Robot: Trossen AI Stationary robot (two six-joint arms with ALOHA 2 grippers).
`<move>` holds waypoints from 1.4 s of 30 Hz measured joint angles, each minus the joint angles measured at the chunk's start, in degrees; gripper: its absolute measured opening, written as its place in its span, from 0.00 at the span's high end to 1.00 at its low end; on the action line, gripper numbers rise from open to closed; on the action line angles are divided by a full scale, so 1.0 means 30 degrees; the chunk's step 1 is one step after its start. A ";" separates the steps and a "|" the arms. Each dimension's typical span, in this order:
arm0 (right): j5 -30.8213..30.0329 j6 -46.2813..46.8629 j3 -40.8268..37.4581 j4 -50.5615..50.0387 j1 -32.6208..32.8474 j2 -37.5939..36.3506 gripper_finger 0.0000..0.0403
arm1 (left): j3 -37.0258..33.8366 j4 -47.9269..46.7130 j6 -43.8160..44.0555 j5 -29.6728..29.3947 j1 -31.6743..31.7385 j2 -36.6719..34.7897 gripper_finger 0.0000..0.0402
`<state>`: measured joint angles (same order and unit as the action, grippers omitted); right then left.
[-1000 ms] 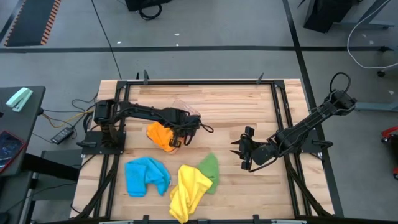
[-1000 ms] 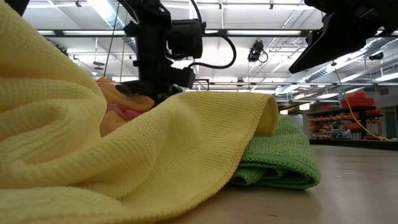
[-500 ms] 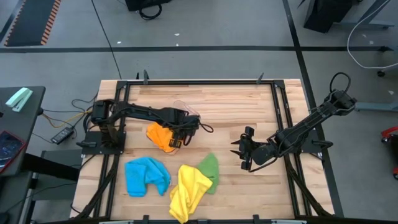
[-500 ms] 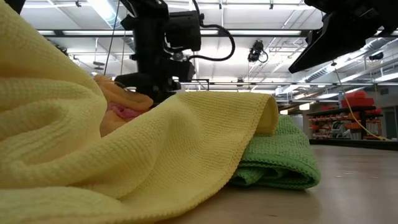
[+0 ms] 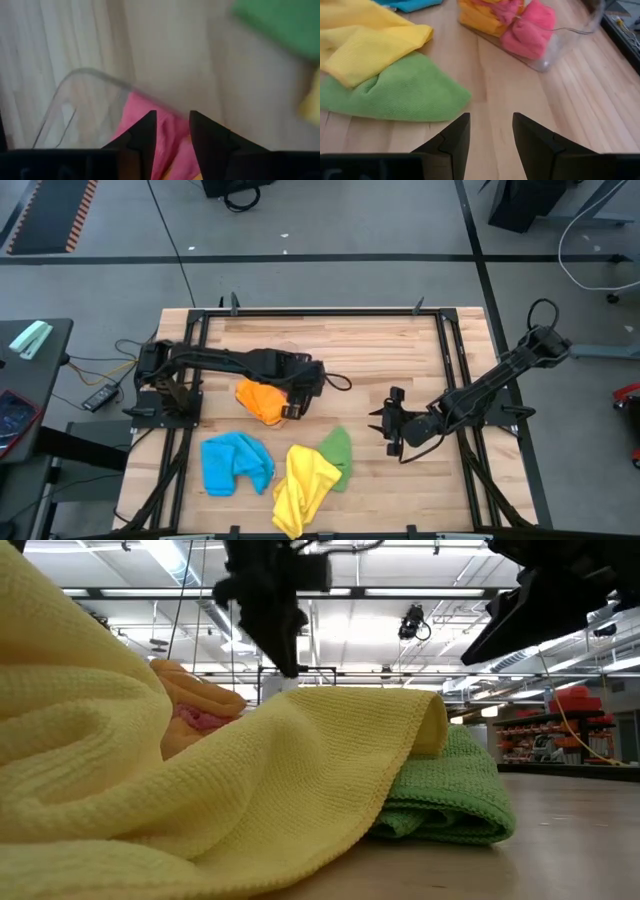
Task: Fold microfiber towels
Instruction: Fold the yellow microfiber towel
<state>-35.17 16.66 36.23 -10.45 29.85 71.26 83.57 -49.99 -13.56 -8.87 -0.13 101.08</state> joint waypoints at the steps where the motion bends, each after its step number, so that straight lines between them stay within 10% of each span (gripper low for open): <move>1: 0.0159 -0.0242 -0.0075 0.0436 0.0000 0.0231 0.61 | 0.0247 0.0142 0.0538 0.0217 -0.0192 0.0000 0.70; 25: 0.7577 -0.8580 -0.0314 1.2528 0.0102 0.7504 0.61 | 0.0453 0.2137 0.5798 0.2168 -0.5104 0.0044 0.75; 42: 0.9882 -1.1117 0.2699 1.2737 0.0098 1.0798 0.61 | 0.0431 0.3085 0.5292 0.0411 -0.5074 0.0058 0.78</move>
<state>-5.53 -16.69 44.33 27.76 30.14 103.65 84.86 -40.74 2.32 -7.64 -15.35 101.25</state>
